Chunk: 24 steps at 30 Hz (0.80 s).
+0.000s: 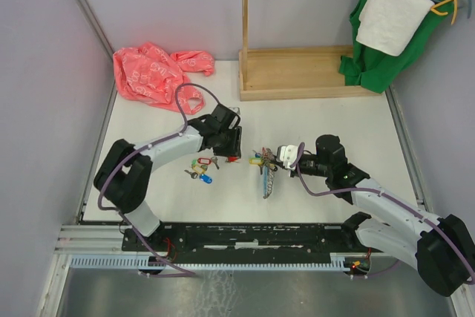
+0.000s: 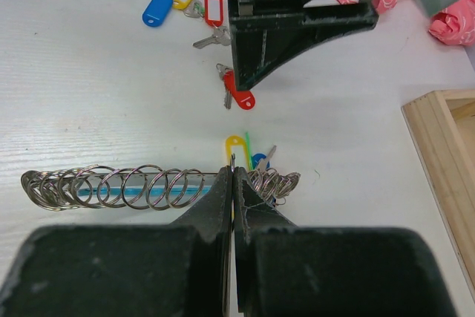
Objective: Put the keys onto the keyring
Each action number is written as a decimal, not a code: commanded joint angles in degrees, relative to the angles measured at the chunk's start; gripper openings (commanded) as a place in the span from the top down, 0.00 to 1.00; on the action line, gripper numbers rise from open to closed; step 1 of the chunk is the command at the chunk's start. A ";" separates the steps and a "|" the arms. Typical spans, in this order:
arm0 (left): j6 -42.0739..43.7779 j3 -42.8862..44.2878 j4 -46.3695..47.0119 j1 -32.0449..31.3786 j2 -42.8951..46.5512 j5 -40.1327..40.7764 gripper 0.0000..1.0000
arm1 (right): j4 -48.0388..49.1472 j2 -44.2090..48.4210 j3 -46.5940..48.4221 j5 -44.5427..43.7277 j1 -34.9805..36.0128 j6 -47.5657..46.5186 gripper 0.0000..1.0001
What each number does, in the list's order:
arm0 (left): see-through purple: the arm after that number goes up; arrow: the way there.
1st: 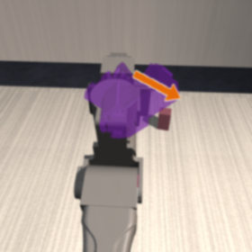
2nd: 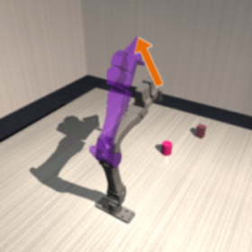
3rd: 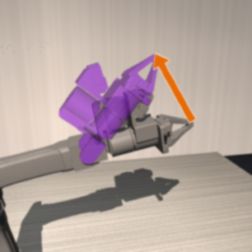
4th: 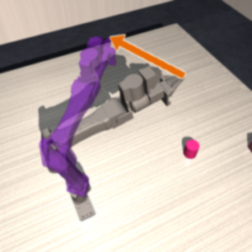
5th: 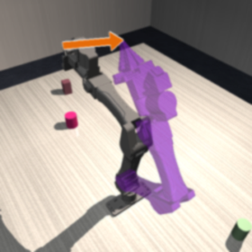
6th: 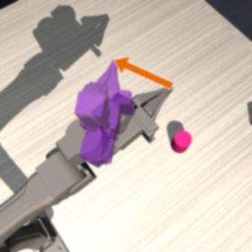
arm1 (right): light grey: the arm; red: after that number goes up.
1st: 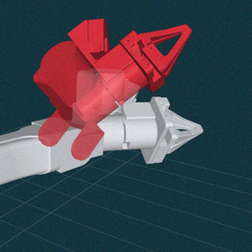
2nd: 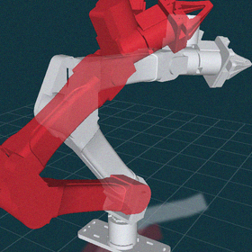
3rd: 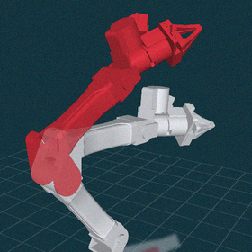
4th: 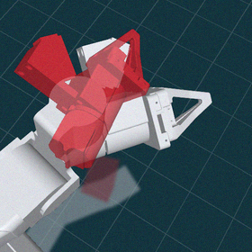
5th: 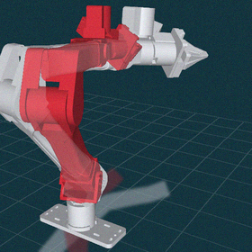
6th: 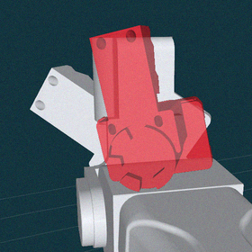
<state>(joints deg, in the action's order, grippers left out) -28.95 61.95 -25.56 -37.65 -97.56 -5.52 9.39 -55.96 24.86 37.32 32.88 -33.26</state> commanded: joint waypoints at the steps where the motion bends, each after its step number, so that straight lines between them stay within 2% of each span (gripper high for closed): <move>1: 10.88 -1.94 -1.58 -1.60 6.58 9.64 0.51 | 4.37 0.99 0.49 1.18 -0.10 0.61 0.99; 7: 21.02 -2.30 -1.45 -8.31 3.66 20.62 0.52 | 4.19 1.33 0.38 1.27 -0.09 0.70 0.99; 12: 26.96 -2.34 -0.94 -10.42 0.66 25.78 0.55 | 4.20 1.31 0.38 1.18 -0.08 0.57 0.99; 24: 33.15 -3.27 0.89 -11.92 -2.87 26.09 0.65 | 4.24 1.21 0.43 1.26 -0.07 0.57 0.99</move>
<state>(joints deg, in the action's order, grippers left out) 0.12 58.52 -26.48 -49.15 -99.39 19.40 9.41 -55.88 24.82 37.45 32.88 -33.06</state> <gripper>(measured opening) 0.366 0.015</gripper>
